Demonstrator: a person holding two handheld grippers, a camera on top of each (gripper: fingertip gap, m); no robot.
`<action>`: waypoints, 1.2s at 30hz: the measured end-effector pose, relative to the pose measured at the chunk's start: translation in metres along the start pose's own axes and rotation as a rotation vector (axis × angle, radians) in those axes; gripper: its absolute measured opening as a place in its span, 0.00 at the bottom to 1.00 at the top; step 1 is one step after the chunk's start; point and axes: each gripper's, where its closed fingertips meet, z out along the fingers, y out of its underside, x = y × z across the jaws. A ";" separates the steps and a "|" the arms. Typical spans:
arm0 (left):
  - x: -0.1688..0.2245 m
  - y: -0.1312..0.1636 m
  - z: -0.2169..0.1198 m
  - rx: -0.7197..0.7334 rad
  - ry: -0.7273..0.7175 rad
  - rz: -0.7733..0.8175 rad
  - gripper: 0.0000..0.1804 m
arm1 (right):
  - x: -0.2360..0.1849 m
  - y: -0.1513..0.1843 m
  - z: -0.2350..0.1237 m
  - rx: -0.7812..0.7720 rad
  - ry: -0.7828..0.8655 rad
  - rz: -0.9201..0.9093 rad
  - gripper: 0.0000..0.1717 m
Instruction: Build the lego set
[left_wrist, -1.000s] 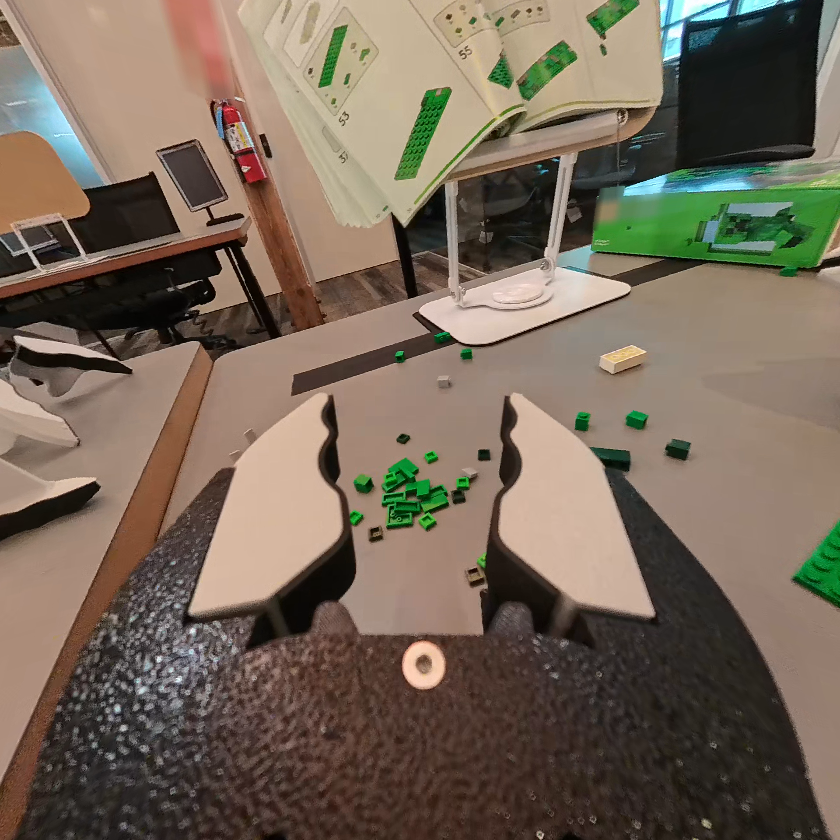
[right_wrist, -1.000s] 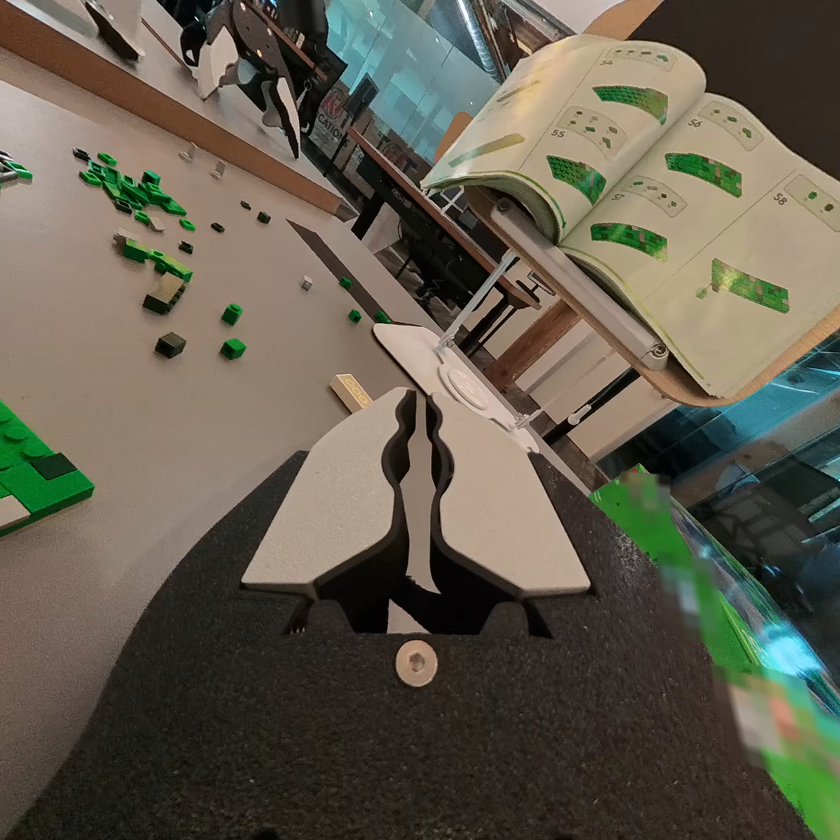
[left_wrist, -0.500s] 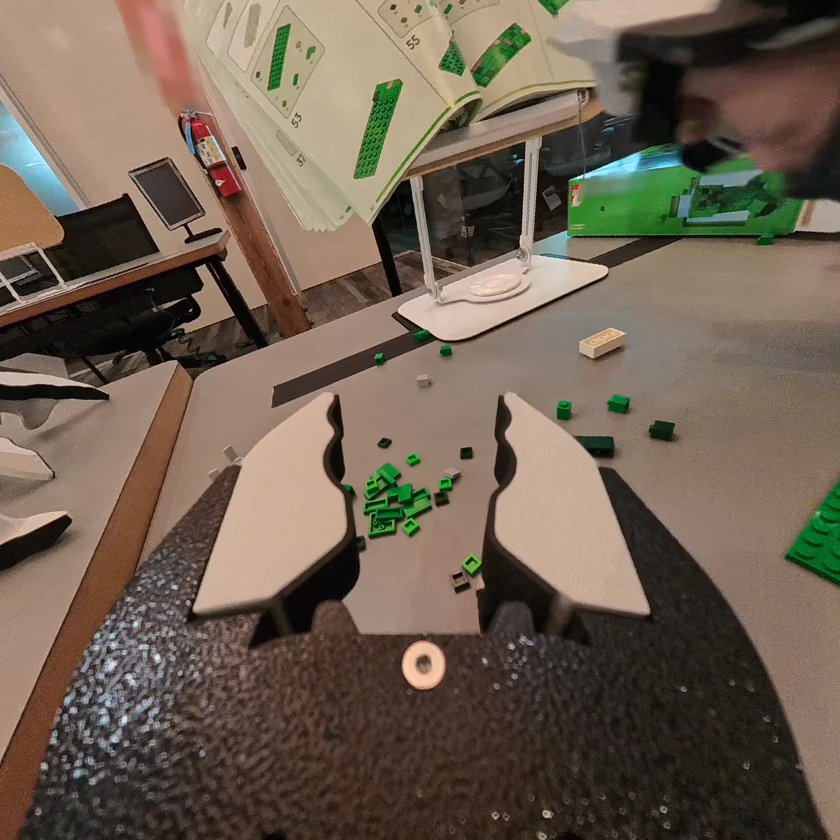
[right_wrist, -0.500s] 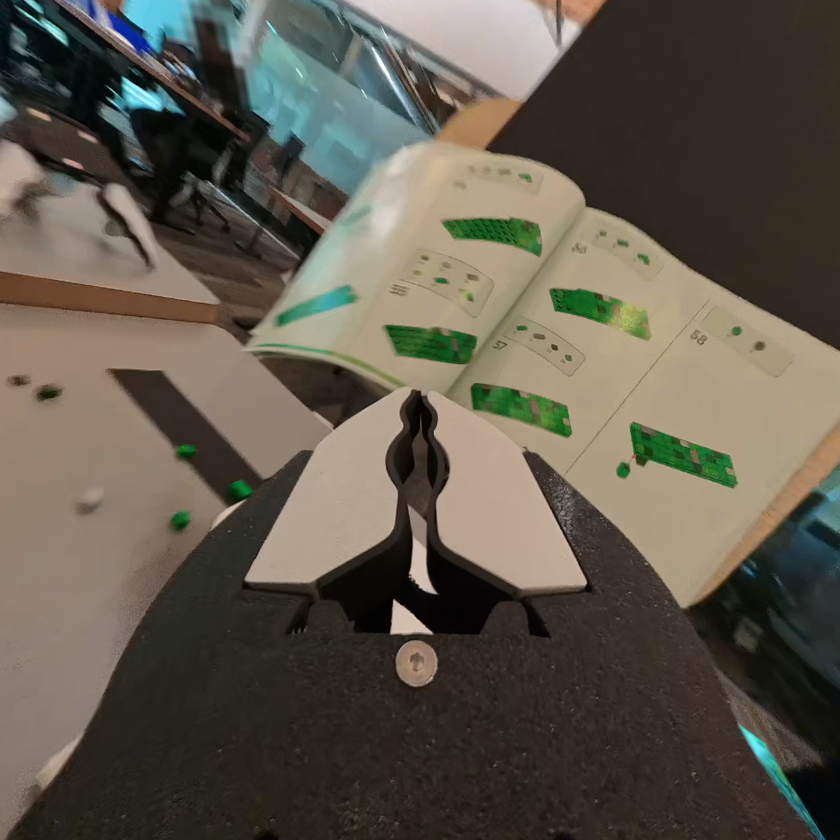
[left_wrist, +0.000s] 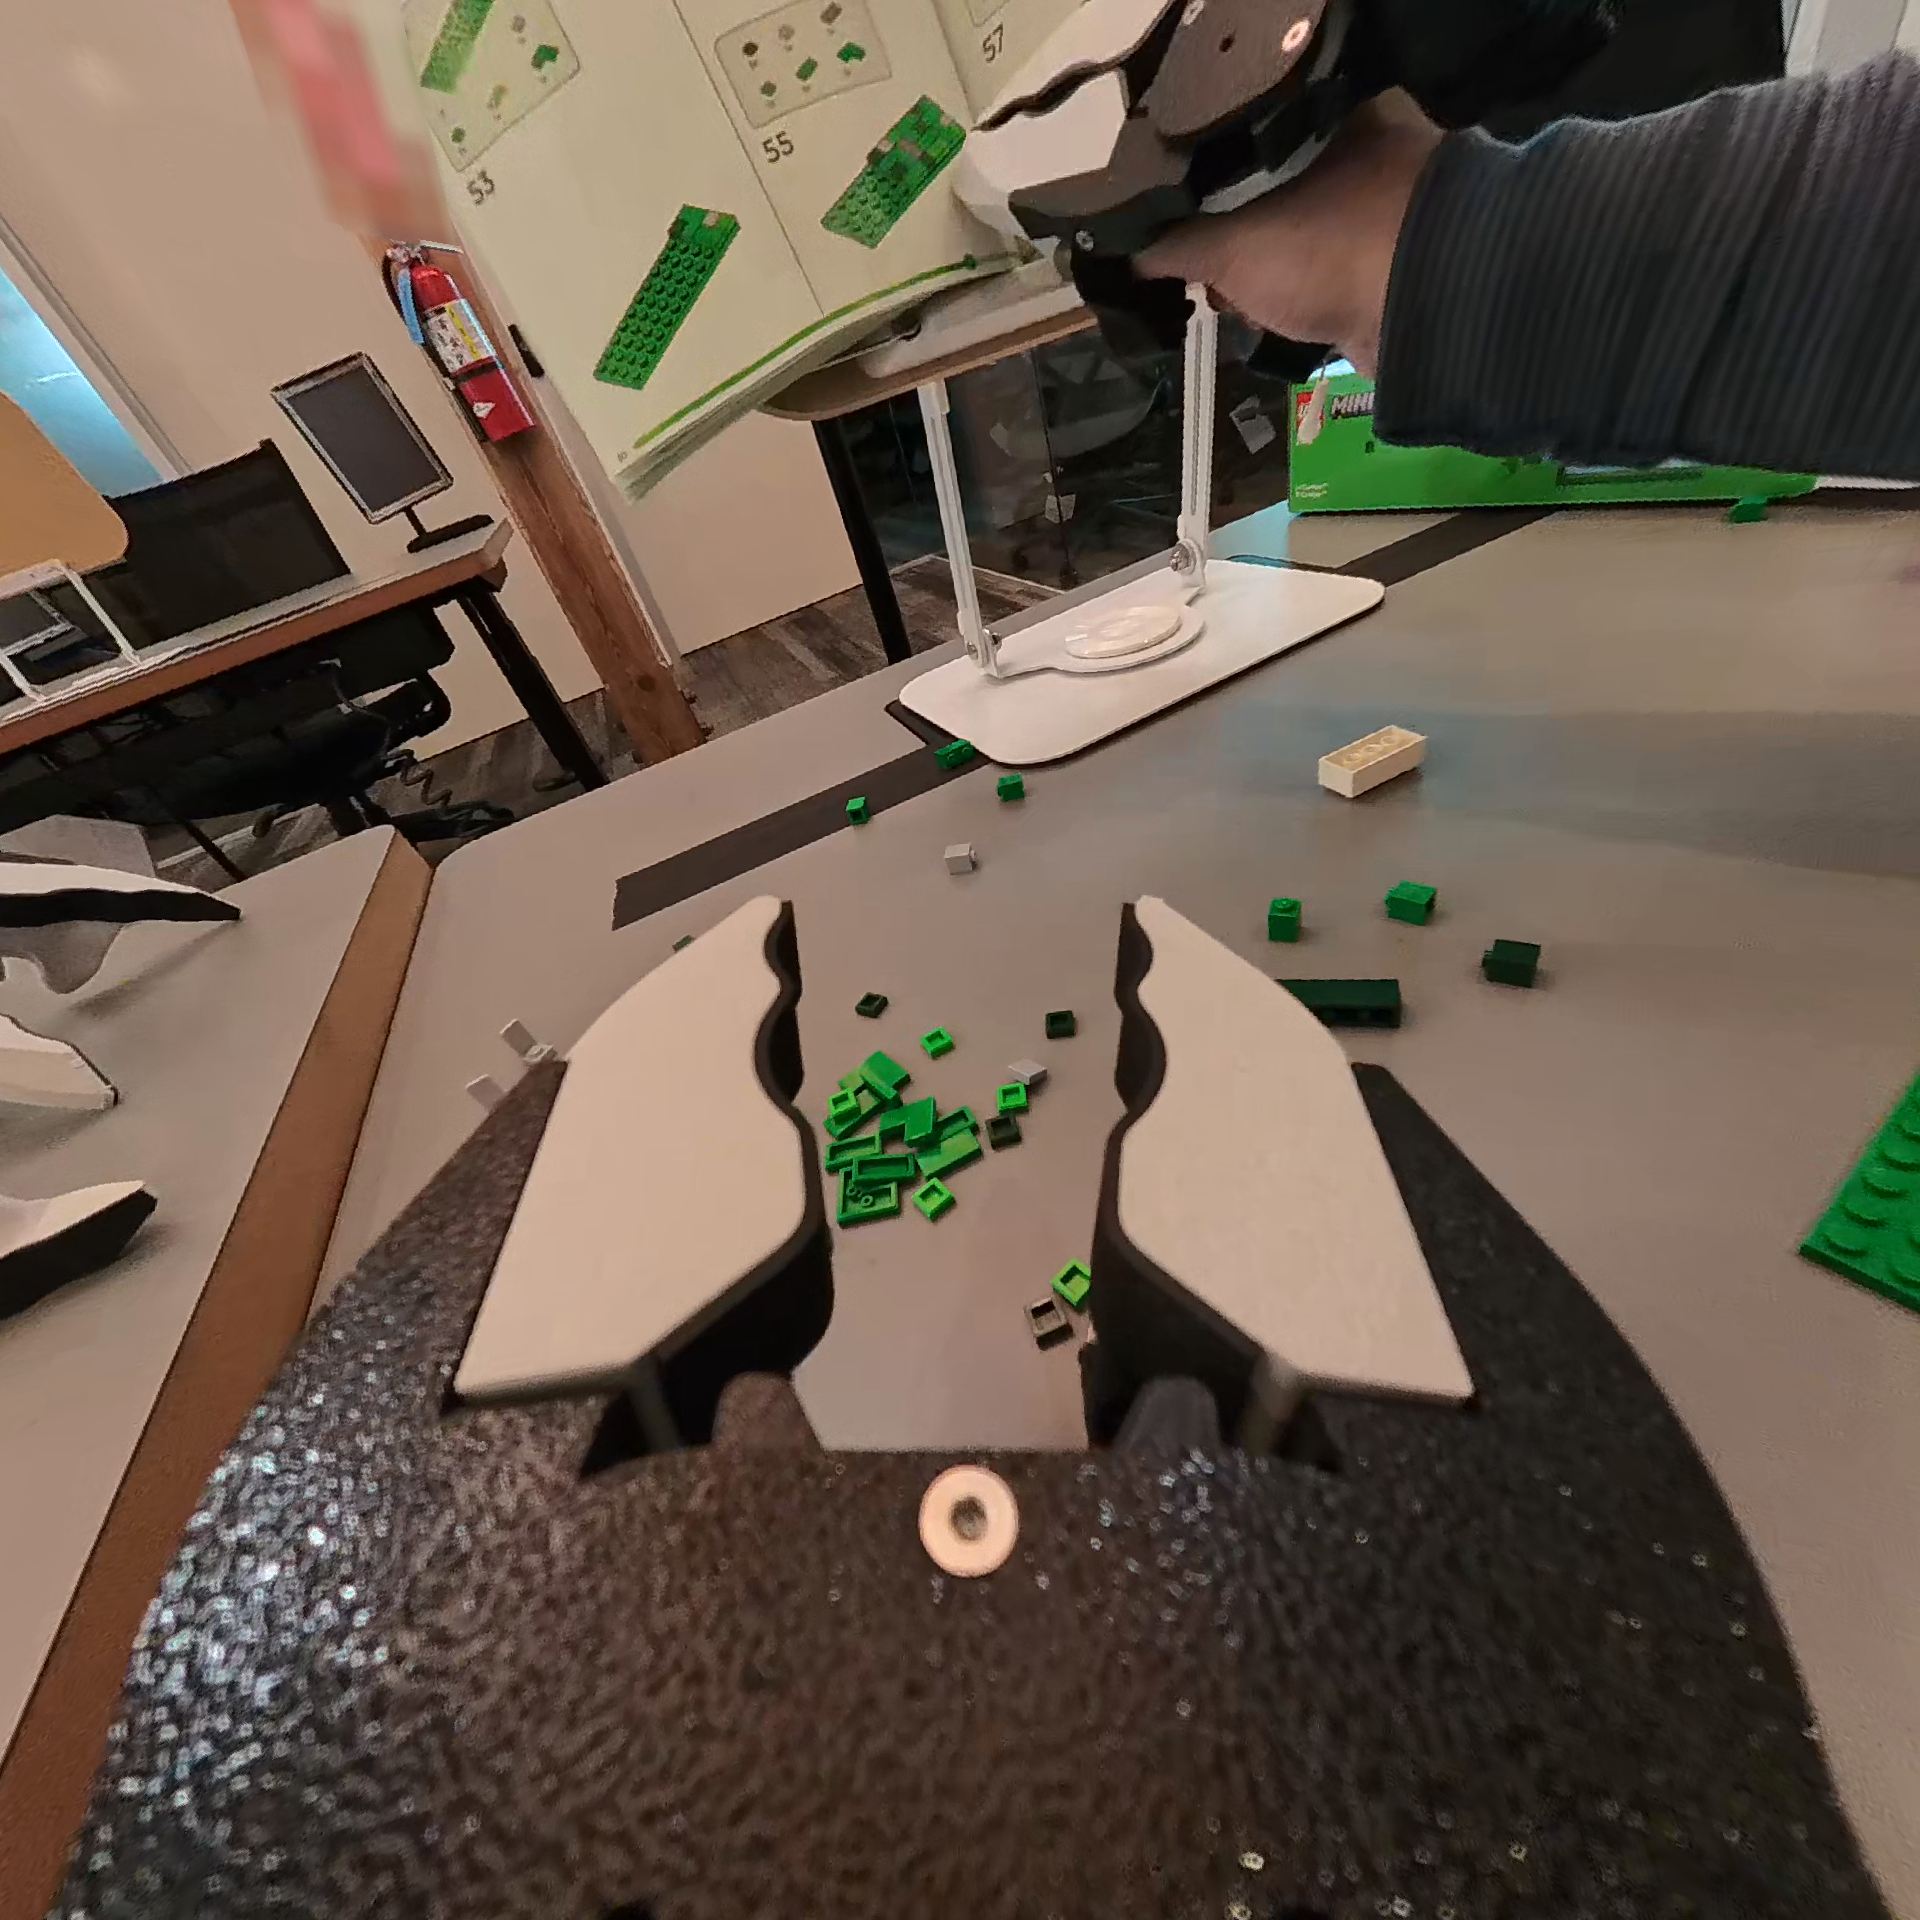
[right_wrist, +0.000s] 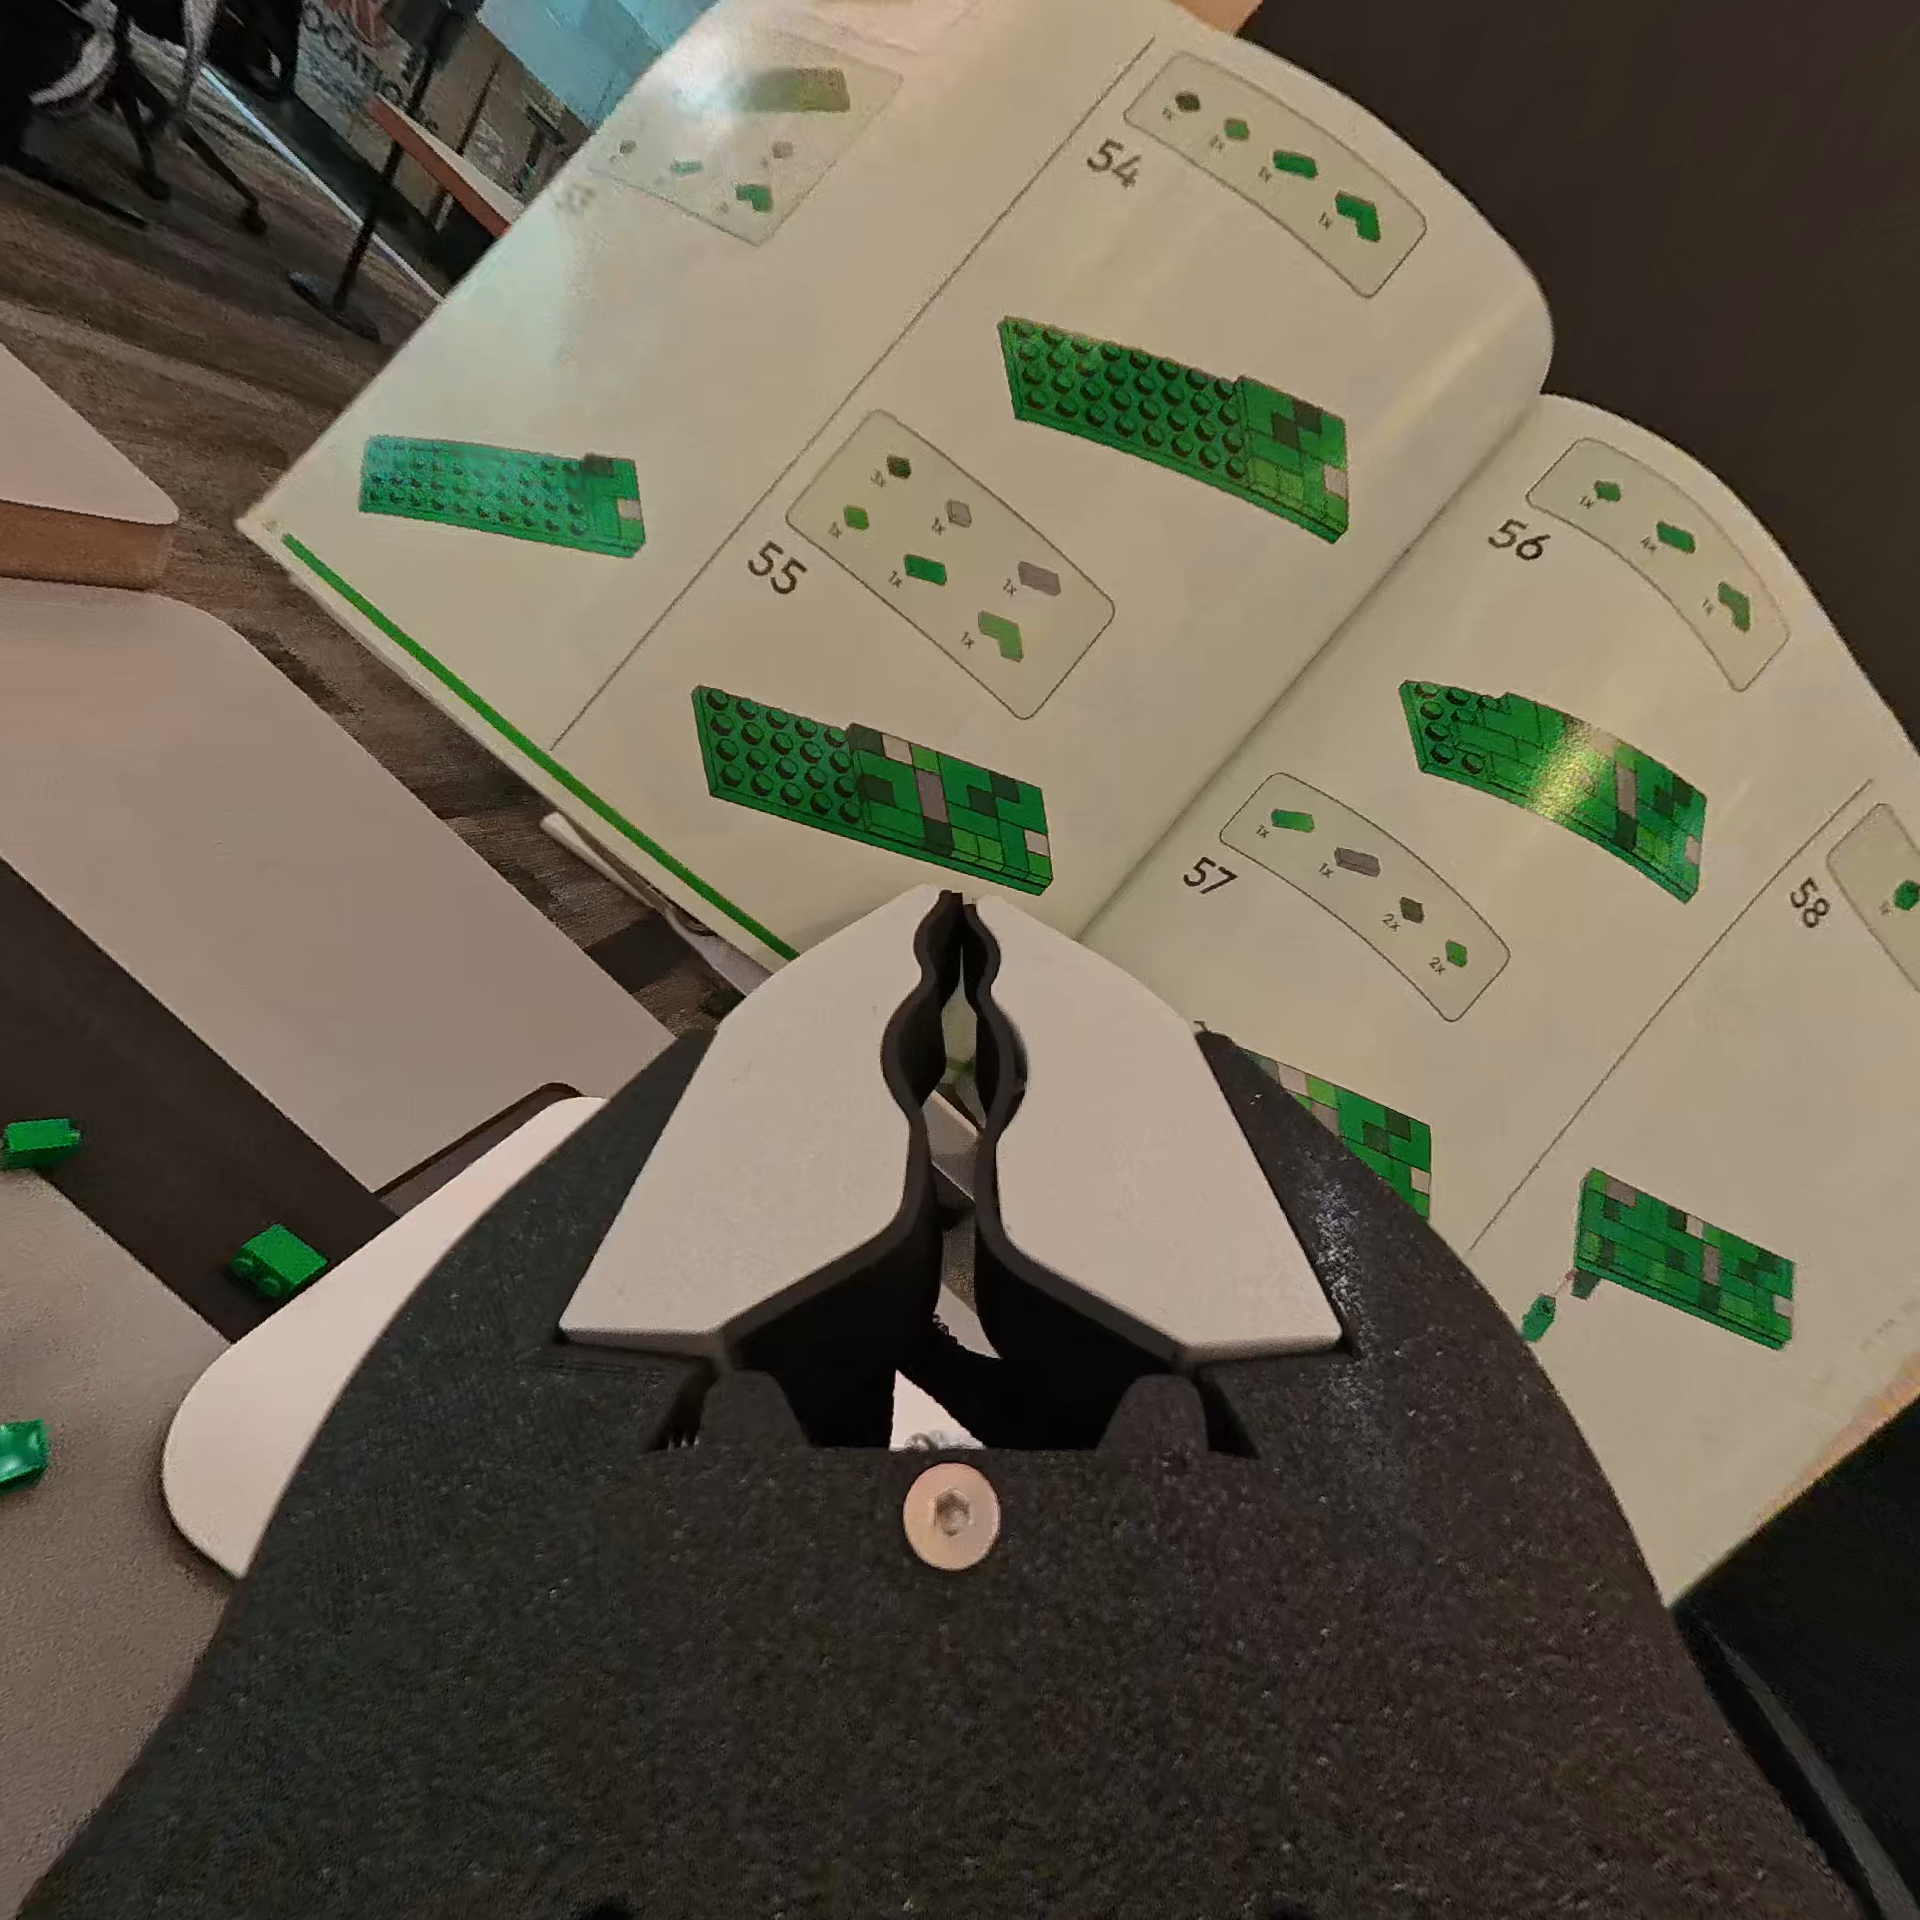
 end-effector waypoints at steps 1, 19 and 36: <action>0.000 0.000 0.000 0.001 -0.001 -0.002 0.32 | 0.001 -0.001 -0.001 0.005 0.009 -0.009 0.00; -0.003 -0.001 -0.002 0.009 -0.013 -0.015 0.33 | -0.015 0.003 -0.068 0.087 -0.047 0.125 0.00; -0.019 -0.010 -0.014 0.085 -0.111 -0.018 0.33 | -0.042 0.090 -0.185 0.118 -0.169 0.190 0.00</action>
